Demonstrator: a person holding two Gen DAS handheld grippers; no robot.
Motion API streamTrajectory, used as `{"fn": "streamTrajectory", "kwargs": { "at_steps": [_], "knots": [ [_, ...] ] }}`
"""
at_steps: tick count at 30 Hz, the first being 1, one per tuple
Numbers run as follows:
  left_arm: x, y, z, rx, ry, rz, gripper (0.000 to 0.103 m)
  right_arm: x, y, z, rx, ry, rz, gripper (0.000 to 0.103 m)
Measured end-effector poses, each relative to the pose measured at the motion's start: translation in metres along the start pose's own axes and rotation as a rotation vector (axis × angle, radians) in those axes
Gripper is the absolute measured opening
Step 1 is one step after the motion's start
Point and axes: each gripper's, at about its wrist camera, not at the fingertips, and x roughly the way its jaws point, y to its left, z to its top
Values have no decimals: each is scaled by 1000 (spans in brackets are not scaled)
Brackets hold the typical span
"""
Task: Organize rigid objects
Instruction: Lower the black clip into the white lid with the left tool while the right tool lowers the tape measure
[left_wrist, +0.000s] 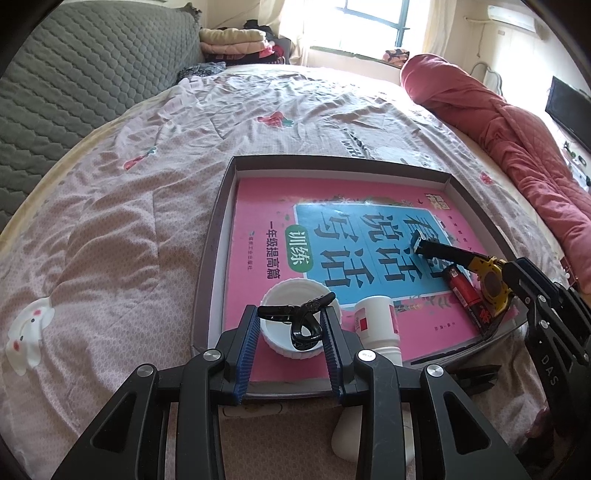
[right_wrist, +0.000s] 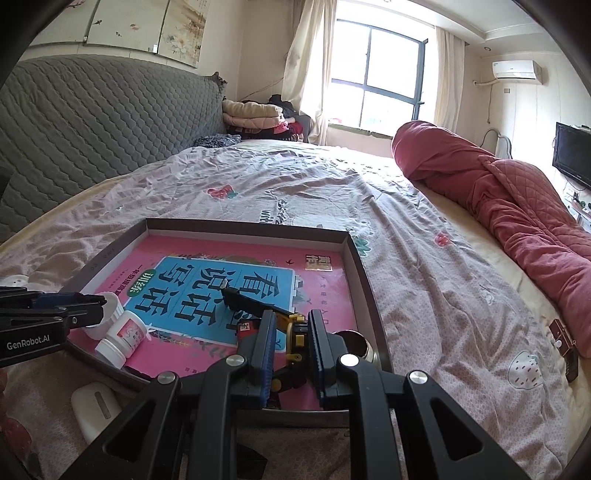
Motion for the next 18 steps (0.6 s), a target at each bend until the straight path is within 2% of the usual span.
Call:
{"fn": "streamTrajectory", "kwargs": {
  "at_steps": [18],
  "knots": [
    [-1, 2, 0, -6, 15, 5, 35, 1, -6, -1, 16, 6, 0, 18]
  ]
}}
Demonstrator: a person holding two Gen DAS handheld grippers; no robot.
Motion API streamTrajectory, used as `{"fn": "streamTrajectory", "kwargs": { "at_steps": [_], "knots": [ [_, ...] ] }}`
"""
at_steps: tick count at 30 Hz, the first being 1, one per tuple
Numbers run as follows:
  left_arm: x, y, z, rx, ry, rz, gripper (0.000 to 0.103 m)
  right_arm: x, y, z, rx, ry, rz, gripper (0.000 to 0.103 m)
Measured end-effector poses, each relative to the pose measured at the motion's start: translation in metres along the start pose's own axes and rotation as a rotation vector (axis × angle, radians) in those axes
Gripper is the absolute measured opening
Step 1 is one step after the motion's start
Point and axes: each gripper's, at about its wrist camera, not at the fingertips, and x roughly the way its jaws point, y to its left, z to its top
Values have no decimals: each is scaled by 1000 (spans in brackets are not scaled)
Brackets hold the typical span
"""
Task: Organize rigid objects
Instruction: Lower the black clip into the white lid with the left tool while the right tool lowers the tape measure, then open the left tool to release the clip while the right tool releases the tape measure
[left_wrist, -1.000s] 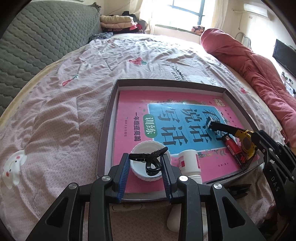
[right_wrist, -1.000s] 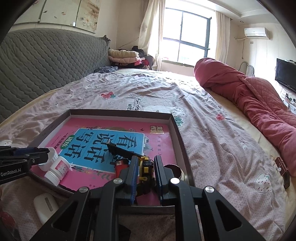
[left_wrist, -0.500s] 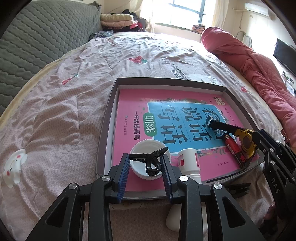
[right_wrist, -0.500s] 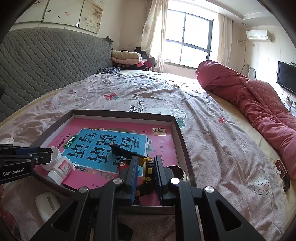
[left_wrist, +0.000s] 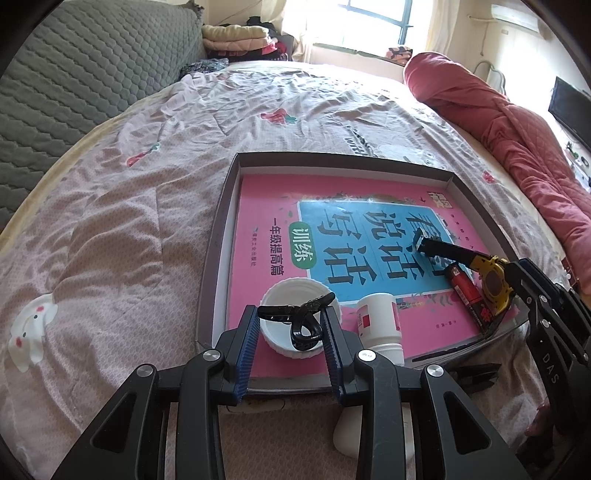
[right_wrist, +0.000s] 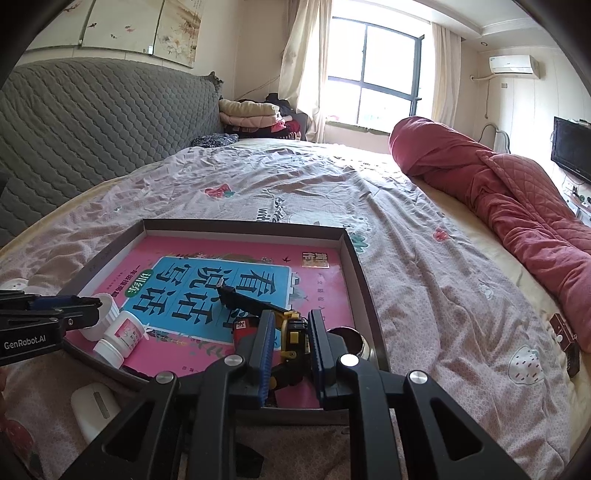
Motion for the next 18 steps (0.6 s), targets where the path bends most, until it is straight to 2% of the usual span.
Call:
{"fn": "streamTrajectory", "kwargs": {
  "at_steps": [3, 8, 12, 18],
  "knots": [
    [-2, 1, 0, -3, 2, 1, 35, -2, 0, 0, 0, -8, 4, 18],
    [-5, 1, 0, -3, 4, 1, 43, -6, 1, 0, -4, -18, 13, 19],
    [-9, -1, 1, 0, -8, 3, 46, -12, 0, 1, -1, -35, 30, 29],
    [-25, -5, 1, 6, -31, -1, 50, -30, 0, 1, -7, -77, 81, 38]
  ]
}}
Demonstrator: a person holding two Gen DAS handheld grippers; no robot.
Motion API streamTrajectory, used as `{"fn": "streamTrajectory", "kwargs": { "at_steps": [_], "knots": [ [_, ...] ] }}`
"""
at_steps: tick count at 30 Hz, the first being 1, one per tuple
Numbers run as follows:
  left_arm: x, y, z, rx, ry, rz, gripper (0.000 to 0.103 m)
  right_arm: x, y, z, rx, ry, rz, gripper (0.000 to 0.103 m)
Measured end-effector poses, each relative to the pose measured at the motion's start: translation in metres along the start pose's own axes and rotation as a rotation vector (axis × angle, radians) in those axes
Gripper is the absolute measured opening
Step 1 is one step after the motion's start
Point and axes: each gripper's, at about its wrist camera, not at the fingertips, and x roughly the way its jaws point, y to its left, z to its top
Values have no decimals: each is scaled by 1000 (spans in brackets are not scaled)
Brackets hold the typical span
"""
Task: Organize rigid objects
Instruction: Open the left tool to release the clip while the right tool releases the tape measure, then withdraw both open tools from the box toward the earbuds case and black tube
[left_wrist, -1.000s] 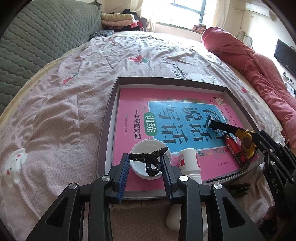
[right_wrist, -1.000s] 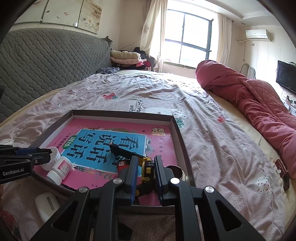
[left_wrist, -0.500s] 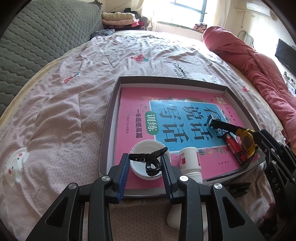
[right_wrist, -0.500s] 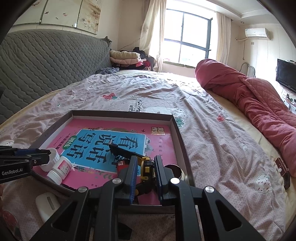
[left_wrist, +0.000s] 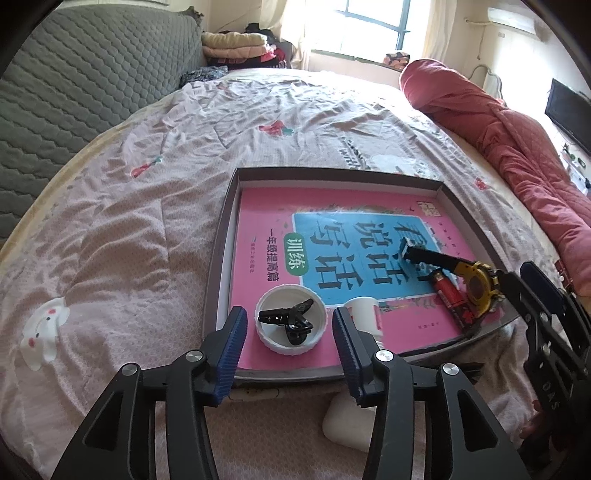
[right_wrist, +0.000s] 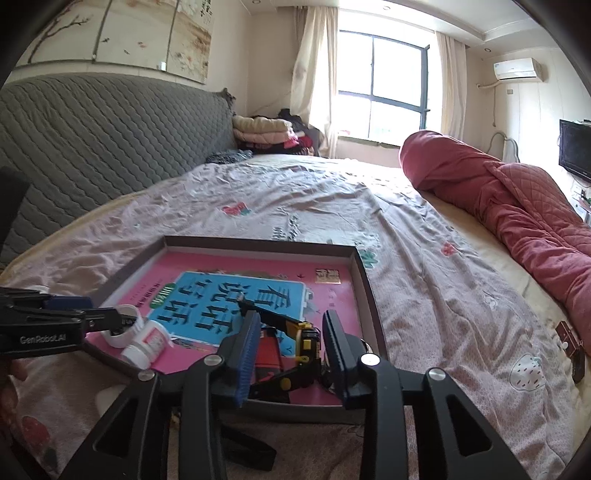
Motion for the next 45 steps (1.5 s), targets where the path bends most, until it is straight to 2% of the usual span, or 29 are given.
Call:
{"fn": "streamTrajectory", "kwargs": {
  "at_steps": [10, 27, 33, 45],
  "knots": [
    [-32, -3, -12, 15, -16, -3, 55, -27, 6, -4, 6, 8, 76, 49],
    [-82, -8, -27, 28, -48, -20, 57, -68, 14, -20, -30, 55, 112, 50],
    [-96, -15, -33, 47, -59, -33, 63, -80, 19, -26, -34, 65, 116, 50],
    [-100, -28, -55, 100, -23, -46, 64, -88, 21, -37, -21, 103, 120, 51]
  ]
}}
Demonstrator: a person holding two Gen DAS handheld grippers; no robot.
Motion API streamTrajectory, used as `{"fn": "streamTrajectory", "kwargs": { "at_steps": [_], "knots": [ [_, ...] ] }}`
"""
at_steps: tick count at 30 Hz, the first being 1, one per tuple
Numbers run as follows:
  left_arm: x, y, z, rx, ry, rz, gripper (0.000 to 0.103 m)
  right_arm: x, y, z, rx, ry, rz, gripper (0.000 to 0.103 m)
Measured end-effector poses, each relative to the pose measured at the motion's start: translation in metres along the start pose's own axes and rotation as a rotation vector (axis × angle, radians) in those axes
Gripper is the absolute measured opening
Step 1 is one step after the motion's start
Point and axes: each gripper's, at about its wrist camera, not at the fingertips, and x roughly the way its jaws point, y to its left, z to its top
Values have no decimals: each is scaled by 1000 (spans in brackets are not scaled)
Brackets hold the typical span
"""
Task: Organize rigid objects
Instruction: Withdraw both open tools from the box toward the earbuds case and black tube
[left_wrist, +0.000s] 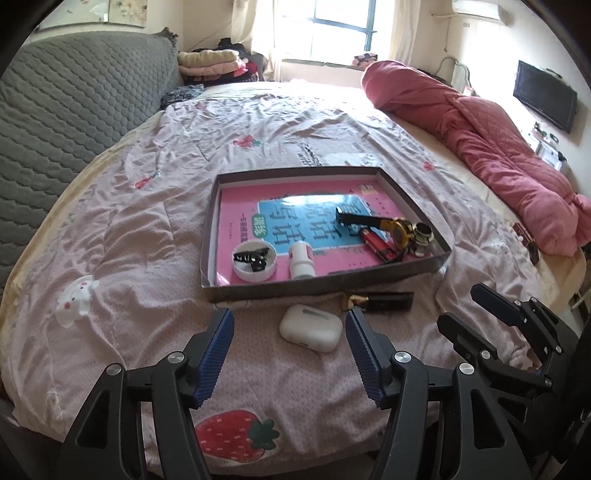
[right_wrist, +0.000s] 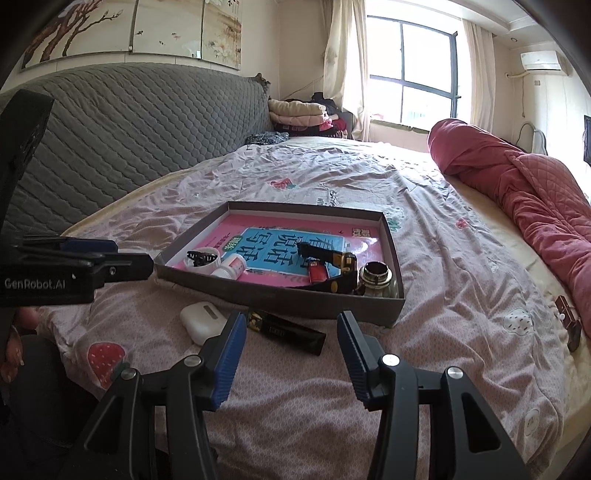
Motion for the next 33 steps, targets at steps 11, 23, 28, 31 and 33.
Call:
{"fn": "streamTrajectory", "kwargs": {
  "at_steps": [11, 23, 28, 31, 33],
  "knots": [
    [3, 1, -15, -4, 38, -8, 65, -4, 9, -7, -19, 15, 16, 51],
    [10, -7, -28, 0, 77, -24, 65, -5, 13, -9, -24, 32, 20, 51],
    [16, -9, -32, 6, 94, -26, 65, 1, 11, -12, -12, 55, 23, 51],
    [21, -9, -34, -4, 104, -27, 65, 5, 8, -14, 1, 66, 28, 51],
    [25, -9, -36, -8, 111, -31, 65, 8, 6, -14, 10, 74, 32, 51]
  ]
}}
